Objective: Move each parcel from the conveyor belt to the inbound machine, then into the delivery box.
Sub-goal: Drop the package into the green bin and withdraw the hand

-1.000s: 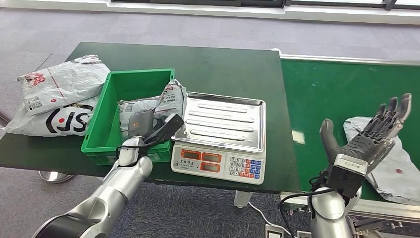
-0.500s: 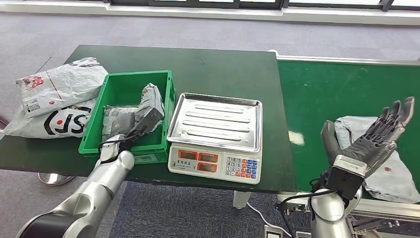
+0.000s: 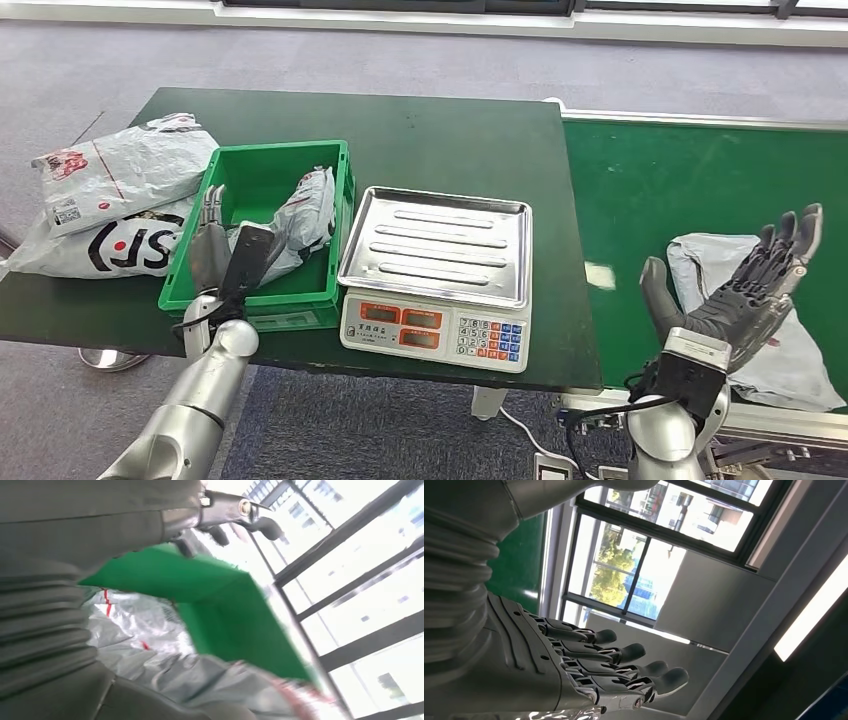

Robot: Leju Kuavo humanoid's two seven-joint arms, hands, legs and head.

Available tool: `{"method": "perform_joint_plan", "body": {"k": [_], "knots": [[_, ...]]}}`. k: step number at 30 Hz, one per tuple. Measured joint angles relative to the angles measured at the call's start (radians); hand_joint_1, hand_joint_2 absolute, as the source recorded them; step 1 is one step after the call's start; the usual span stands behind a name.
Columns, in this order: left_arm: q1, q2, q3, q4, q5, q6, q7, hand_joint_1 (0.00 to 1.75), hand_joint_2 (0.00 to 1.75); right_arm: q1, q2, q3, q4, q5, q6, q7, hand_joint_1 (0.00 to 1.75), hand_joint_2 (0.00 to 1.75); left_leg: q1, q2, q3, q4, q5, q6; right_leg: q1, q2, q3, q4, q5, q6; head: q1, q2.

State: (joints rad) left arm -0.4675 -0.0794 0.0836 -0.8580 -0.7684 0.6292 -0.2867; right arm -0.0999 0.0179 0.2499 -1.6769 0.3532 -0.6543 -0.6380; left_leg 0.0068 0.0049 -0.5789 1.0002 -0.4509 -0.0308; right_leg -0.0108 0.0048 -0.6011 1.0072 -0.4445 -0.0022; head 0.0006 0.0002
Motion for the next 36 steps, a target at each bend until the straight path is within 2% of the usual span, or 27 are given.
{"method": "perform_joint_plan", "body": {"k": [6,13,15,19,23,26,28,34,36], "knots": [[0.093,-0.027,-0.034,-0.219,0.22,0.017,-0.192,0.0,0.0,0.003,0.0,0.0,0.0,-0.023,0.012,-0.023,0.0,1.75,-0.001,0.0,-0.001,0.001,-0.001,0.001,0.0,0.0,-0.001,0.0,0.0,0.0,0.0,0.0],[0.152,-0.04,-0.094,-0.375,0.326,0.0,-0.268,0.0,0.0,0.003,0.0,0.0,0.0,-0.035,0.017,-0.03,0.0,1.75,-0.001,0.0,-0.002,0.0,-0.001,0.001,0.0,-0.001,-0.001,0.0,-0.001,0.001,0.0,0.0],[0.168,-0.043,-0.114,-0.416,0.41,-0.066,-0.303,0.0,0.0,0.0,-0.001,0.0,0.001,-0.03,0.019,-0.023,0.0,1.75,-0.001,0.0,-0.002,0.0,-0.001,0.001,0.0,-0.001,-0.001,0.0,-0.001,0.001,0.0,0.0],[0.2,-0.047,-0.175,-0.484,0.663,-0.357,-0.305,0.0,0.0,-0.035,-0.017,-0.009,0.05,0.128,-0.008,0.064,0.0,1.75,-0.001,0.0,-0.002,0.001,-0.001,0.001,0.0,-0.001,-0.001,0.0,-0.001,0.001,0.0,0.0],[0.22,-0.048,-0.218,-0.499,0.756,-0.495,-0.307,0.0,1.75,-0.07,-0.031,-0.038,0.124,0.254,-0.029,0.114,0.0,1.75,-0.001,-0.001,-0.002,0.001,-0.001,0.001,0.0,-0.001,-0.001,0.0,0.0,0.001,0.0,0.0],[0.231,-0.049,-0.237,-0.499,0.804,-0.62,-0.301,0.0,1.75,-0.101,-0.039,-0.094,0.205,0.385,-0.038,0.196,0.0,1.75,-0.001,-0.001,-0.002,0.001,-0.001,0.001,-0.001,-0.001,-0.001,0.0,0.0,0.001,0.0,0.0],[0.241,-0.052,-0.253,-0.497,0.807,-0.672,-0.302,0.0,1.75,-0.132,-0.048,-0.148,0.285,0.396,-0.037,0.231,0.0,1.75,-0.001,-0.002,-0.003,0.001,-0.001,0.001,-0.001,-0.002,-0.001,0.0,0.0,0.001,0.0,0.0],[0.258,-0.056,-0.277,-0.495,0.785,-0.71,-0.3,0.0,1.75,-0.197,-0.081,-0.3,0.501,0.461,0.005,0.395,0.0,1.75,-0.002,-0.003,-0.003,0.002,-0.001,0.002,-0.001,-0.003,-0.001,0.0,0.0,0.001,0.0,0.0],[0.258,-0.057,-0.283,-0.492,0.776,-0.73,-0.294,0.0,1.75,-0.209,-0.092,-0.337,0.557,0.515,0.032,0.499,0.0,1.75,-0.001,-0.004,-0.003,0.002,-0.001,0.002,-0.001,-0.004,-0.002,0.0,-0.001,0.001,0.0,0.0]]}}
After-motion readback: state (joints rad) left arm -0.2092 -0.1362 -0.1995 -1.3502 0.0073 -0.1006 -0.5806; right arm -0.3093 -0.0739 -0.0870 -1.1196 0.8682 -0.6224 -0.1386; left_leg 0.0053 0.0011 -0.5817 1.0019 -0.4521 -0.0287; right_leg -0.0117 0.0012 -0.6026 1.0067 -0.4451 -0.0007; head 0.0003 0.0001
